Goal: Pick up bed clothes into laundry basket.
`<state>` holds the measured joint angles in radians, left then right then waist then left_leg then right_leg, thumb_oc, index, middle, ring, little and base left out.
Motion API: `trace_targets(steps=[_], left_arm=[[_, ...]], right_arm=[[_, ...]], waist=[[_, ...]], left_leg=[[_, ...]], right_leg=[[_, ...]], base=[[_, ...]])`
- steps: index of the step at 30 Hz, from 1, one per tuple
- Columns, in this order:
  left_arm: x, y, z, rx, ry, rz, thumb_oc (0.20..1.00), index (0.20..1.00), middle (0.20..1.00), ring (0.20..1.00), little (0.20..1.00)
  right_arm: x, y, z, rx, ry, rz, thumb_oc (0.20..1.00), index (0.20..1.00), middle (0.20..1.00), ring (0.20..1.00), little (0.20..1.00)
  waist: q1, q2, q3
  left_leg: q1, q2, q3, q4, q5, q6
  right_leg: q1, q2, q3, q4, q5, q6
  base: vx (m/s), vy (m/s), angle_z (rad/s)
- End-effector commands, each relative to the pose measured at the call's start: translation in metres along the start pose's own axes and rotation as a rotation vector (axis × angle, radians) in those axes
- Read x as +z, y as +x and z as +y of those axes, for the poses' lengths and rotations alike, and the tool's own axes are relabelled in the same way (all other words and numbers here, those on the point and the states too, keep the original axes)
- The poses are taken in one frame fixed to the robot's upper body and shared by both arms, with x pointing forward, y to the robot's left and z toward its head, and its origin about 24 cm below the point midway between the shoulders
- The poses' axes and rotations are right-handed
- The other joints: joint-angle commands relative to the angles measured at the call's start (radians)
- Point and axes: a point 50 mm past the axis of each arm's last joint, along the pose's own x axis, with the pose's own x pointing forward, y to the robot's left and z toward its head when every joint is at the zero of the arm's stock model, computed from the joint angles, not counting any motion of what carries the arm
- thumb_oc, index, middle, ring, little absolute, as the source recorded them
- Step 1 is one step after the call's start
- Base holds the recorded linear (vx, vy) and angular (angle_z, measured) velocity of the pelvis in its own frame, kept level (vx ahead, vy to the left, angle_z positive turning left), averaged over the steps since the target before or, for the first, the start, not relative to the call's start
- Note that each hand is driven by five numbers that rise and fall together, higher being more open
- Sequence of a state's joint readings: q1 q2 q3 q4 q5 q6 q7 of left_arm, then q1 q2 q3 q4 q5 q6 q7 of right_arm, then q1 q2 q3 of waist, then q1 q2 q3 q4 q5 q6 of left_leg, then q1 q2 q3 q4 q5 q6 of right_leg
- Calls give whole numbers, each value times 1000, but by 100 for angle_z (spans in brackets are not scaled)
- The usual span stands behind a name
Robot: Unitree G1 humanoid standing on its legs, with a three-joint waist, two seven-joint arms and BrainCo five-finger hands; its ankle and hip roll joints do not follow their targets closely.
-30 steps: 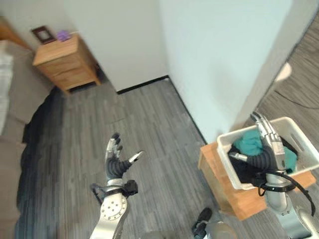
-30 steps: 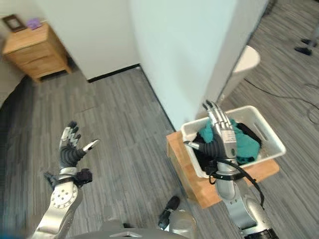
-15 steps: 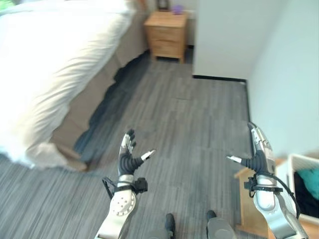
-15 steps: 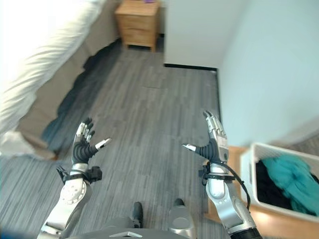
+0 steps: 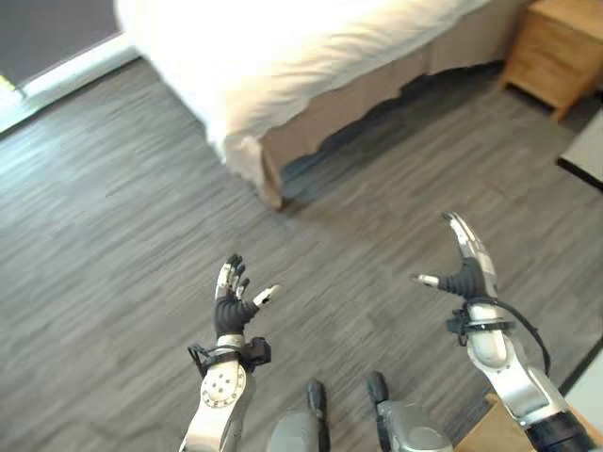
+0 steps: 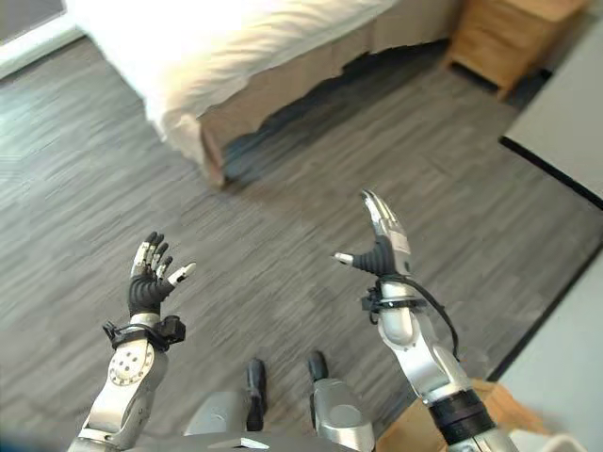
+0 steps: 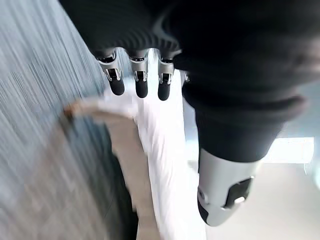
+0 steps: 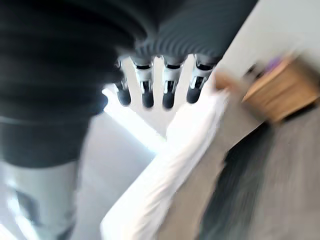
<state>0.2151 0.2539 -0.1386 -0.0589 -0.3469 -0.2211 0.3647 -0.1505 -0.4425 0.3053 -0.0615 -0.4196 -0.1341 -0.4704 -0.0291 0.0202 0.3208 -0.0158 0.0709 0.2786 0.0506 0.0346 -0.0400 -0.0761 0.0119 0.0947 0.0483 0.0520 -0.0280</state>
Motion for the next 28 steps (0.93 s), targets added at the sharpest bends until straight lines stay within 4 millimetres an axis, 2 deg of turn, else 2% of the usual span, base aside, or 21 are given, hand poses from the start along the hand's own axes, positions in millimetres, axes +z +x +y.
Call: trace_targets(steps=[1, 4, 5, 8, 10, 11, 12, 14, 15, 18, 28], left_arm=[[12, 0, 19, 29, -22, -54, 1000, 1000, 1000, 1000, 1000], [9, 2, 17, 42, -35, -30, 1000, 1000, 1000, 1000, 1000], [9, 2, 17, 32, -31, -23, 1000, 1000, 1000, 1000, 1000], [13, 5, 19, 15, 31, -37, 1000, 1000, 1000, 1000, 1000], [16, 12, 14, 5, 41, -54, 1000, 1000, 1000, 1000, 1000], [18, 15, 11, -6, 41, -64, 1000, 1000, 1000, 1000, 1000], [18, 15, 11, -6, 41, -64, 1000, 1000, 1000, 1000, 1000], [19, 14, 12, -23, 50, -68, 1000, 1000, 1000, 1000, 1000], [25, 16, 15, -18, 74, -100, 1000, 1000, 1000, 1000, 1000], [33, 17, 20, 15, 94, -154, 1000, 1000, 1000, 1000, 1000], [37, 14, 32, 32, 142, -168, 1000, 1000, 1000, 1000, 1000]], right_arm=[[14, 8, -4, -28, 90, -44, 1000, 1000, 1000, 1000, 1000], [10, 1, 4, 2, 174, 24, 1000, 1000, 1000, 1000, 1000], [9, -2, 7, 19, 224, 55, 1000, 1000, 1000, 1000, 1000], [9, -7, 11, 41, 294, 84, 1000, 1000, 1000, 1000, 1000], [7, -10, 14, 39, 345, 111, 1000, 1000, 1000, 1000, 1000], [4, -14, 16, 41, 375, 143, 1000, 1000, 1000, 1000, 1000], [3, -14, 16, 41, 376, 143, 1000, 1000, 1000, 1000, 1000], [1, -21, 19, 69, 431, 177, 1000, 1000, 1000, 1000, 1000], [0, -22, 23, 83, 466, 194, 1000, 1000, 1000, 1000, 1000], [-5, -27, 26, 112, 485, 223, 1000, 1000, 1000, 1000, 1000], [-15, -36, 19, 135, 483, 266, 1000, 1000, 1000, 1000, 1000]], waist=[[-11, -33, -56], [-1, -39, -75], [-7, -41, -78], [-3, -47, -80], [-11, -56, -76], [-22, -61, -76], [-21, -61, -76], [-25, -73, -77], [-16, -85, -82], [-10, -91, -99], [-14, -85, -132]], left_leg=[[-16, -15, -18, -2, -111, 22], [21, -26, -73, -75, -74, 30], [35, -35, -111, -112, -58, 37], [49, -51, -179, -138, -51, 45], [42, -60, -224, -138, -49, 46], [38, -69, -244, -138, -46, 49], [39, -68, -244, -138, -48, 49], [39, -91, -271, -138, -44, 53], [46, -99, -275, -138, -47, 49], [60, -91, -257, -138, -59, 44], [85, -82, -261, -138, -71, 38]], right_leg=[[60, -123, -50, -134, -50, 128], [64, -141, -120, -83, -59, 135], [48, -133, -129, -21, -88, 136], [14, -101, -101, 107, -133, 146], [-9, -53, -26, 143, -148, 141], [-13, -12, 36, 130, -150, 129], [-13, -11, 37, 131, -152, 128], [9, 21, 94, 68, -142, 95], [38, -5, 67, 28, -127, 88], [83, -19, 48, -40, -102, 94], [143, -26, 46, -111, -93, 86]], base=[[11, 42, 67], [-12, 36, 87], [-28, 32, 75], [2, 28, 70], [-39, -57, 65], [-14, -25, 79], [9, 3, 84], [62, -7, 108], [99, -69, 72], [72, -61, 9], [36, -15, 0]])
